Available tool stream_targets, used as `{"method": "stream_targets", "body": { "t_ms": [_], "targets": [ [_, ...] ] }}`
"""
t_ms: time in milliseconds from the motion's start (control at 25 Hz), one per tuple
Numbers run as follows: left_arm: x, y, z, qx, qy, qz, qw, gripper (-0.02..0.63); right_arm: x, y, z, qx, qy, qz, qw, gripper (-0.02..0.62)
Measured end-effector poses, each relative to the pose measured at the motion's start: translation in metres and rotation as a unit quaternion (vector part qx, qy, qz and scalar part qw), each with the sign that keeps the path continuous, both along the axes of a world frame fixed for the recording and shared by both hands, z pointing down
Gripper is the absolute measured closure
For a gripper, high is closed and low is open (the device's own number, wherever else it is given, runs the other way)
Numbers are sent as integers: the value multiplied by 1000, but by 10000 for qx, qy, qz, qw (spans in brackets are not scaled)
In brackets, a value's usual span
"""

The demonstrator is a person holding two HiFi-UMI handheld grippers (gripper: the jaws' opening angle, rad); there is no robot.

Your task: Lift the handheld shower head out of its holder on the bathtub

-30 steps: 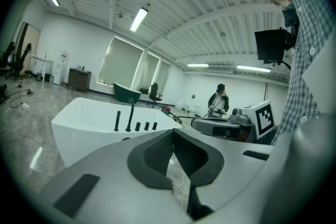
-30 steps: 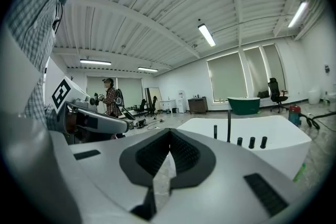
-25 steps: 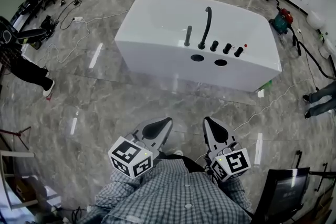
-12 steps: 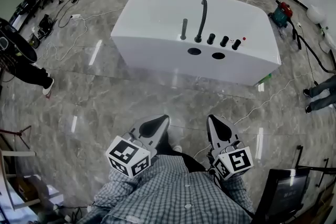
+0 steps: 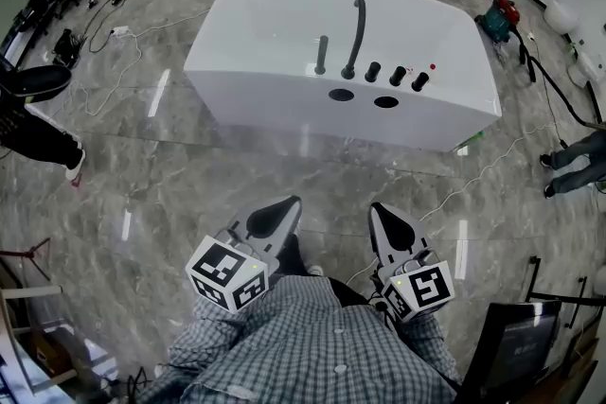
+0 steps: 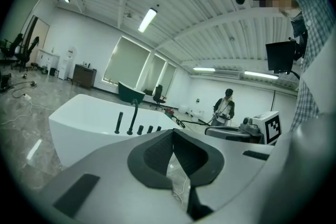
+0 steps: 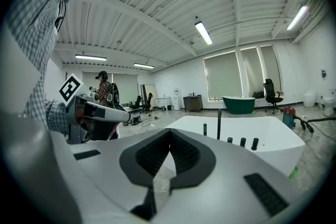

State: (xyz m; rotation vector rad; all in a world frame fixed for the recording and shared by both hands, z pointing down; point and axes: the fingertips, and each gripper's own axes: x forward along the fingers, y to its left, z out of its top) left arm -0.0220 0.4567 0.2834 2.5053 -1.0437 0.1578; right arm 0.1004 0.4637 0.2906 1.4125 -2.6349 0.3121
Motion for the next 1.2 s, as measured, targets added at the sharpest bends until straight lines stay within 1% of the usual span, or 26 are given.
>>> {"method": "stream_targets", "body": {
  "t_ms": [400, 640, 760, 1000, 1200],
  "targets": [
    [-26, -98, -3, 73, -72, 165, 9998, 598, -23, -95, -7, 53, 31, 194, 9998, 580],
    [-46, -143, 7, 23, -30, 214, 9998, 598, -35, -137, -3, 37, 73, 419, 9991, 580],
    [-53, -164, 9, 14, -4, 257, 9997, 598, -38, -156, 0, 1, 74, 580, 9983, 580],
    [-74, -193, 16, 2, 8, 224, 9997, 598, -51, -184, 5, 33, 103, 663, 9977, 580],
    [-82, -208, 16, -40, -20, 232, 9997, 598, -53, -198, 4, -24, 97, 725, 9973, 580]
  ]
}}
